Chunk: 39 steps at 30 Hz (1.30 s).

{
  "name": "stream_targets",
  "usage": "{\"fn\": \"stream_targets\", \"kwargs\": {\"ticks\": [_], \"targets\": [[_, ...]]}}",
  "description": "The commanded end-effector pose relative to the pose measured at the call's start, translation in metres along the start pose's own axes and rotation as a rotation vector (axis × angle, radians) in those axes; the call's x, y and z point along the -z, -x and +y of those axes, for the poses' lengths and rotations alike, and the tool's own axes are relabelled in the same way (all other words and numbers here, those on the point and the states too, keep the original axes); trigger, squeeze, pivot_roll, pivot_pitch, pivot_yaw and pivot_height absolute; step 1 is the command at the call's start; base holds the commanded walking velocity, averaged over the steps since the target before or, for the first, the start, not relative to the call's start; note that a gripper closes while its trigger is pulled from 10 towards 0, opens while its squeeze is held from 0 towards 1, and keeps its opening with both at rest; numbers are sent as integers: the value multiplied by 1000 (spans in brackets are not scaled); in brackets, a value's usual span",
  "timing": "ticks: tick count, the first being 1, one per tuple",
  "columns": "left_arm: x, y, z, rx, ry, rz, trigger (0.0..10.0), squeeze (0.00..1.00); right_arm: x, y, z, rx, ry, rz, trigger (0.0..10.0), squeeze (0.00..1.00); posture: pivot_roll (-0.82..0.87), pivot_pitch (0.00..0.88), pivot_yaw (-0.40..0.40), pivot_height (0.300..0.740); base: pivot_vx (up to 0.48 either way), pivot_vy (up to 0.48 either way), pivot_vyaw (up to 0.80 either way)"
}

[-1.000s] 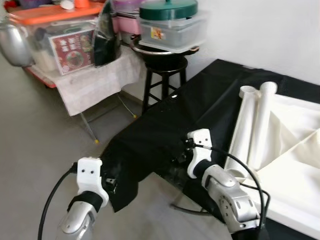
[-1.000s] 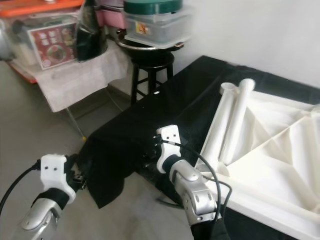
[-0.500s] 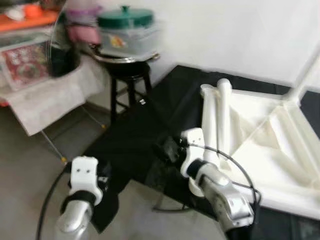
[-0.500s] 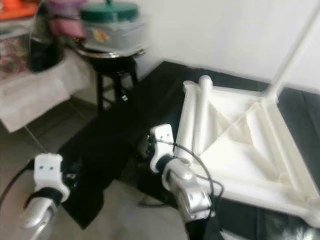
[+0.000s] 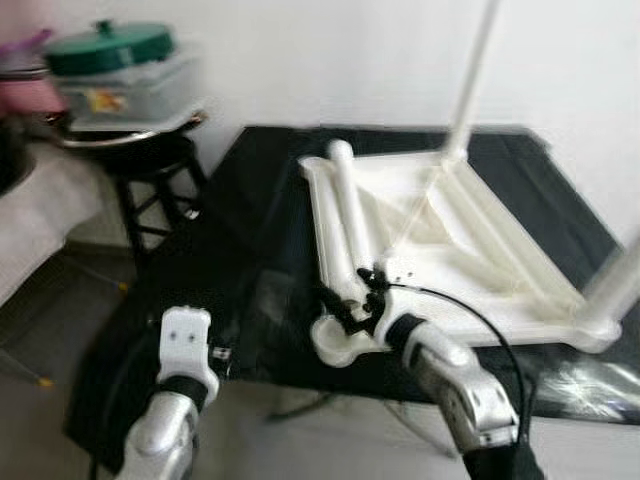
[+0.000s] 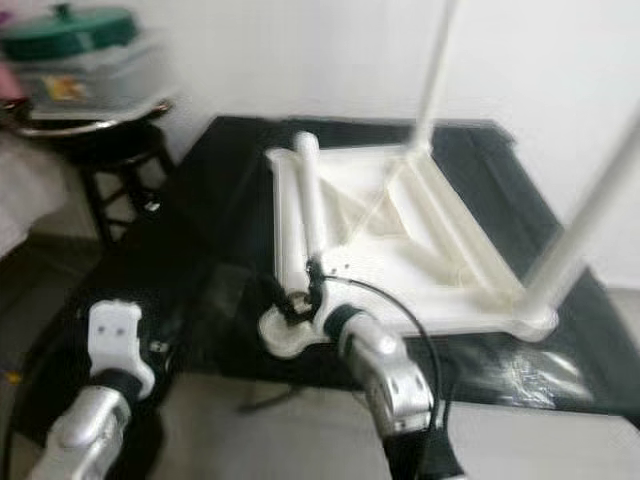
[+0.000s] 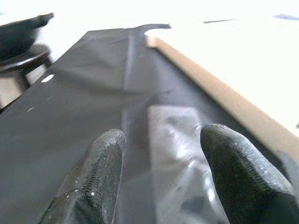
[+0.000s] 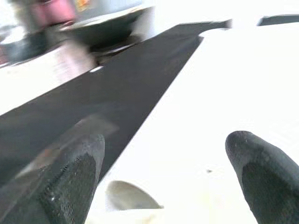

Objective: Building children table

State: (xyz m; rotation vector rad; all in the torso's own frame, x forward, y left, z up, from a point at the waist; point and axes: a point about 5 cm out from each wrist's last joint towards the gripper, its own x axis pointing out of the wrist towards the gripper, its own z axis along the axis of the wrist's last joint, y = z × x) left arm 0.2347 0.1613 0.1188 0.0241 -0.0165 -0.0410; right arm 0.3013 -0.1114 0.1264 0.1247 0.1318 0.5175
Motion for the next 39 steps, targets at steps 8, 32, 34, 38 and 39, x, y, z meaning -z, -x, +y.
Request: {"fn": "stream_targets", "kwargs": {"ticks": [8,32,34,38,39], "targets": [[3,1,10,-37,8,7,10000,0,-3,-4,10,-41,-23,-31,10000,0,7,0,24,740,0,0,0],[1,6,7,-31,48,9,10000,0,-66,-14,-17,-384,1197,186,10000,0,29,0,4,740,0,0,0],[1,6,5,-19,54,7,10000,0,-71,-10,-25,-477,1269,300,10000,0,29,0,0,740,0,0,0],[1,7,4,-14,58,7,10000,0,-81,-15,-26,-456,1284,275,10000,0,33,0,-9,740,0,240,0],[1,7,4,-14,58,7,10000,0,-81,-15,-26,-456,1284,275,10000,0,33,0,-9,740,0,480,0]]}}
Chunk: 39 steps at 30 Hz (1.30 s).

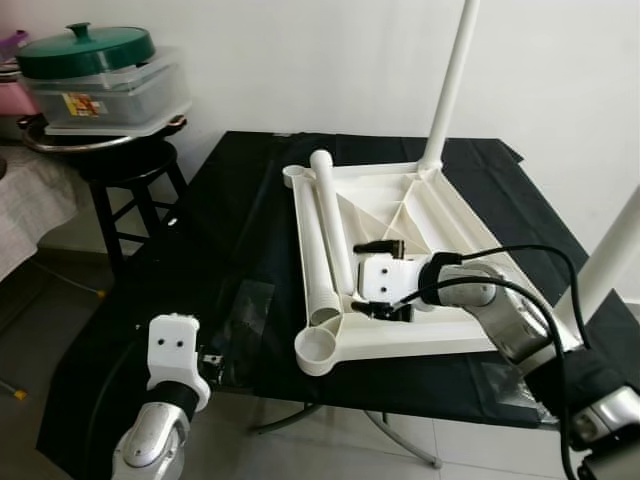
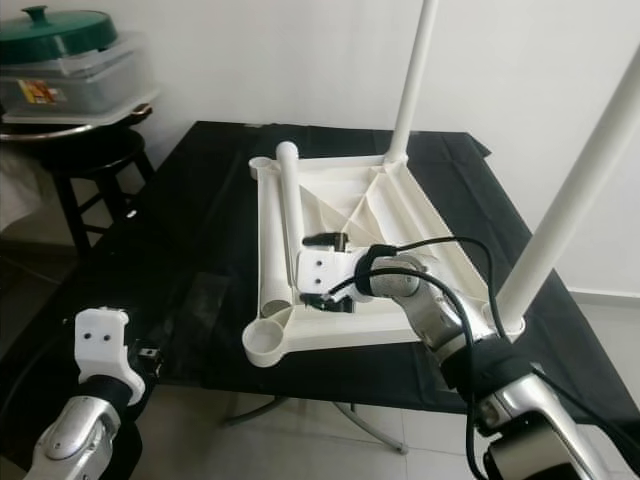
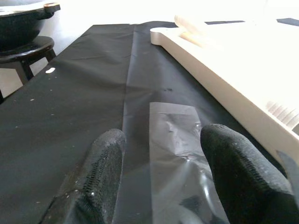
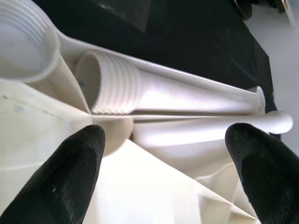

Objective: Building children table

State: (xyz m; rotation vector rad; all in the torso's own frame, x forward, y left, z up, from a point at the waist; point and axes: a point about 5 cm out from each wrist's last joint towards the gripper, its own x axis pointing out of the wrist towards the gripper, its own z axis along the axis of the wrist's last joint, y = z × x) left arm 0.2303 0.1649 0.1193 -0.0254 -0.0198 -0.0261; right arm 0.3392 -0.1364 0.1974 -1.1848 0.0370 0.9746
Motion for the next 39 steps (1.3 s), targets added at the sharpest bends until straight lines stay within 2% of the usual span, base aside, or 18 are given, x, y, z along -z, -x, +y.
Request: {"fn": "stream_targets", "kwargs": {"ticks": [1,2,3,4,5,7,10,14,22,23,32,33,34,35,39], "targets": [[2,2,-1,9,4,21,10000,0,-6,-3,-9,40,25,-16,10000,0,37,0,-14,740,0,480,0],[3,3,-2,12,-2,28,10000,0,-9,-5,-15,107,-7,-35,10000,0,40,4,-14,740,0,480,0],[3,3,-2,12,-2,28,10000,0,-9,-5,-15,107,-7,-35,10000,0,40,4,-14,740,0,480,0],[3,4,-2,14,-10,34,10000,0,-12,-9,-20,190,-81,-62,10000,0,40,5,-14,740,0,480,0],[3,4,-2,14,-10,34,10000,0,-12,-9,-20,190,-81,-62,10000,0,40,5,-14,740,0,480,0],[3,4,-2,11,-8,28,10000,0,-10,-12,-18,212,-147,-71,10000,0,39,7,-14,740,0,480,-400],[2,4,-2,10,-6,23,10000,0,-8,-12,-17,210,-167,-70,10000,0,39,7,-14,740,0,480,-800],[2,4,-1,16,4,24,10000,0,-2,-10,-8,146,-134,-50,10000,0,31,10,-7,740,0,0,-800],[2,4,-1,22,6,26,10000,0,5,-7,-10,122,-79,-10,10000,0,31,8,-7,740,0,0,-800],[2,4,-1,24,7,27,10000,0,6,-7,-11,129,-50,-3,10000,0,33,10,-8,740,0,0,-800],[1,5,-4,29,13,29,10000,0,-2,-24,-3,42,98,-12,10000,0,43,25,-5,740,0,0,0],[1,6,-4,32,14,30,10000,0,-2,-27,-4,24,138,-1,10000,0,50,30,-7,740,0,0,0],[1,6,-4,32,14,30,10000,0,-2,-27,-4,24,138,-1,10000,0,50,30,-7,740,0,0,0],[1,7,-5,35,15,33,10000,0,-5,-29,-9,18,170,-2,10000,0,49,39,-1,740,0,0,0],[1,9,-5,40,16,36,10000,0,-9,-30,-16,11,210,-1,10000,0,50,42,2,740,0,0,0]]}}
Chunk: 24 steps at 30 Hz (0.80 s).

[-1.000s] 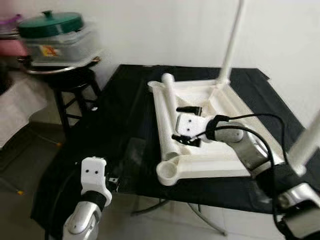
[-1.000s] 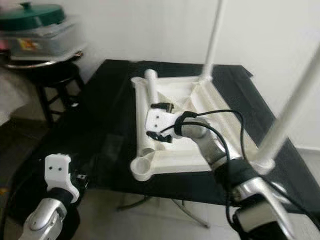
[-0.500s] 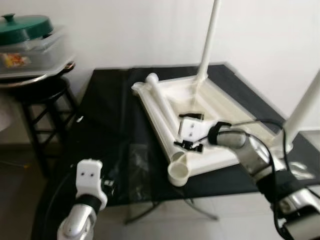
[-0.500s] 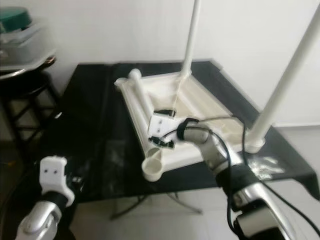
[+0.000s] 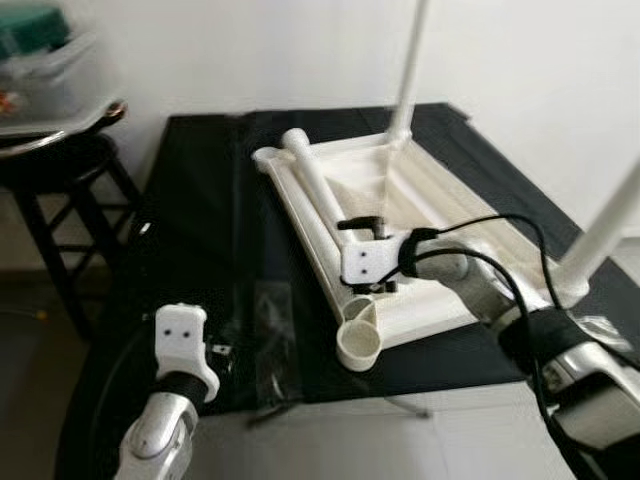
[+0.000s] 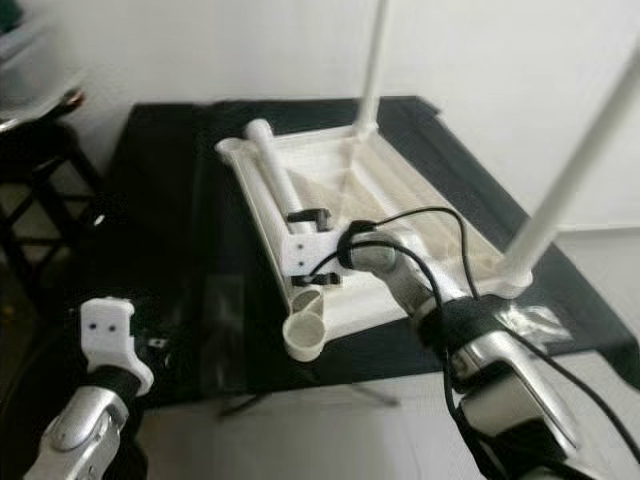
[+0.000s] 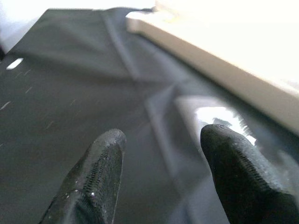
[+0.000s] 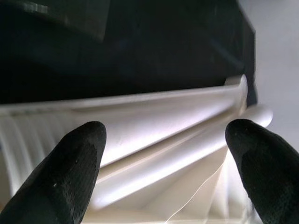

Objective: Building children table

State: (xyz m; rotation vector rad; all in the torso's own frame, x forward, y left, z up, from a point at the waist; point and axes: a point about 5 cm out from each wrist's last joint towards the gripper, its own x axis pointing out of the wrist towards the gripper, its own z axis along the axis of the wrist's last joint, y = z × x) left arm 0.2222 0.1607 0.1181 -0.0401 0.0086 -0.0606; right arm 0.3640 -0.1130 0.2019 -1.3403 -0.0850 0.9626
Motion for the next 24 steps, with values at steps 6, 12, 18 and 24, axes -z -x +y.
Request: {"fn": "stream_targets", "kwargs": {"ticks": [6,12,18,24], "targets": [[1,3,-1,13,0,15,10000,0,0,-5,10,-155,67,0,10000,0,60,50,5,740,0,0,0],[1,4,-2,17,2,19,10000,0,-2,-6,13,-213,52,-21,10000,0,63,54,8,740,0,0,0],[0,5,-2,21,1,22,10000,0,3,-11,16,-284,16,-7,10000,0,72,63,9,740,0,0,0],[0,5,-1,21,-1,23,10000,0,3,-14,15,-304,-2,-6,10000,0,72,63,9,740,0,0,0]]}}
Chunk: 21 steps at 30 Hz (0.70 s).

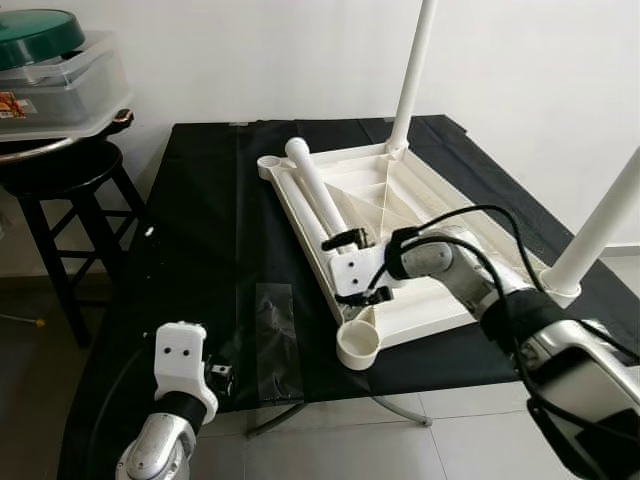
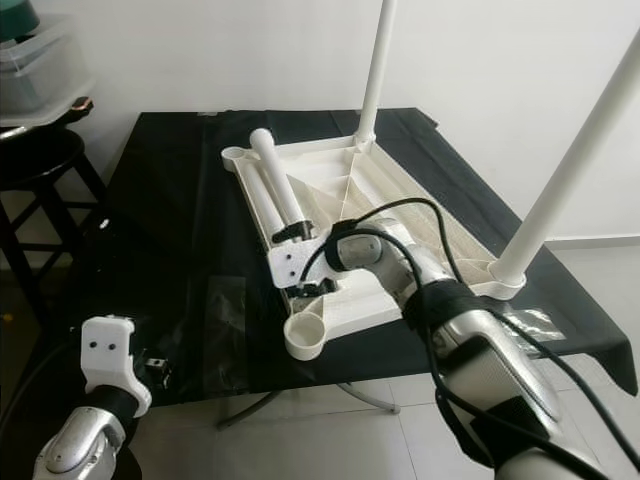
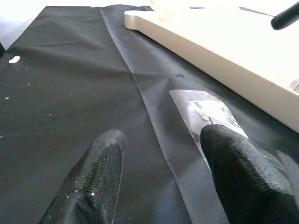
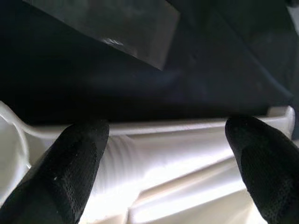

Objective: Building children table

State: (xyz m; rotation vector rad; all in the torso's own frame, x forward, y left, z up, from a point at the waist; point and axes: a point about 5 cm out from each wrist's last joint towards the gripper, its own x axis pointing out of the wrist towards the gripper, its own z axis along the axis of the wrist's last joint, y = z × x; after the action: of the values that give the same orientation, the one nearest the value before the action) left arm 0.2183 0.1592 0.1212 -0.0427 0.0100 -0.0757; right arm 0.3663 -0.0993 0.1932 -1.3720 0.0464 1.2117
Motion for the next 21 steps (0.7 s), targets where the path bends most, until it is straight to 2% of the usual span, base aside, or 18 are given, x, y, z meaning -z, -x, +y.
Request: {"fn": "stream_targets", "kwargs": {"ticks": [1,3,9,21], "targets": [[3,1,0,6,-4,22,10000,0,10,-2,11,-60,-30,36,10000,0,72,63,9,740,0,0,0],[2,1,0,5,-5,22,10000,0,11,-2,15,-112,-34,35,10000,0,74,66,9,740,0,0,0],[2,1,0,3,-6,22,10000,0,12,-1,17,-133,-42,38,10000,0,74,65,6,740,0,0,0],[1,0,0,1,-3,19,10000,0,22,12,9,-149,-20,115,10000,0,67,62,6,740,0,0,0]]}}
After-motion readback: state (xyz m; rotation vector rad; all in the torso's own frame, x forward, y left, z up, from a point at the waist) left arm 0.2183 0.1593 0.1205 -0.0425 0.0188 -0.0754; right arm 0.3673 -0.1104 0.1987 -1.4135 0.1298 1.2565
